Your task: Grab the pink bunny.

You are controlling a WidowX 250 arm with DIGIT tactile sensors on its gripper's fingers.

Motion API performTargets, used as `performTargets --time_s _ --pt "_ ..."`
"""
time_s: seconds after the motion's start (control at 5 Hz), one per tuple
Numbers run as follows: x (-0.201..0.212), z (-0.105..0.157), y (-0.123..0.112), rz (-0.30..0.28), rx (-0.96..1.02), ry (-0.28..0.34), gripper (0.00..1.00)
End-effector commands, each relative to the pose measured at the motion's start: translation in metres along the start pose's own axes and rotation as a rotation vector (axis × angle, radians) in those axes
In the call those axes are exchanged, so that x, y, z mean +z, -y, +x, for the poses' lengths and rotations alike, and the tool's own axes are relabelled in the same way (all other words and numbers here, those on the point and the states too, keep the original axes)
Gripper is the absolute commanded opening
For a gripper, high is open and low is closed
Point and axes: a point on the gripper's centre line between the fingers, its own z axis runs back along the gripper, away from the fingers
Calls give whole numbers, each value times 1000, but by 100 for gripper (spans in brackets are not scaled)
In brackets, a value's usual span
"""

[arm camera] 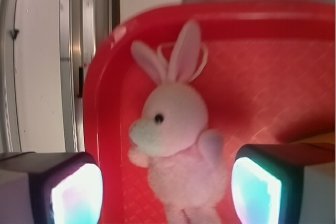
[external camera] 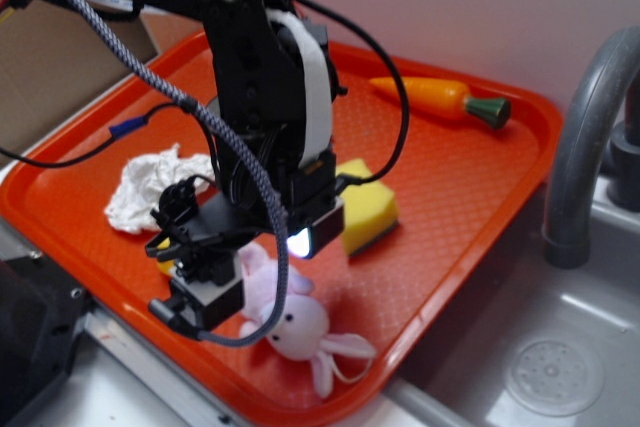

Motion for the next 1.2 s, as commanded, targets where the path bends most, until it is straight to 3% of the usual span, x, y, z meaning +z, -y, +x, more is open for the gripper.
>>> performTargets --time_s 0.0,0.2,0.4,0.6,0.8,1.0 --pt "-22 -8 9 40 120 -6 100" --pt "-31 -7 7 19 157 75 100" --pt "-35 -8 7 8 210 153 0" --pt "-31 -11 6 31 338 141 0" --pt "8 -29 14 149 608 97 0" --pt "55 -48 18 233 864 122 0"
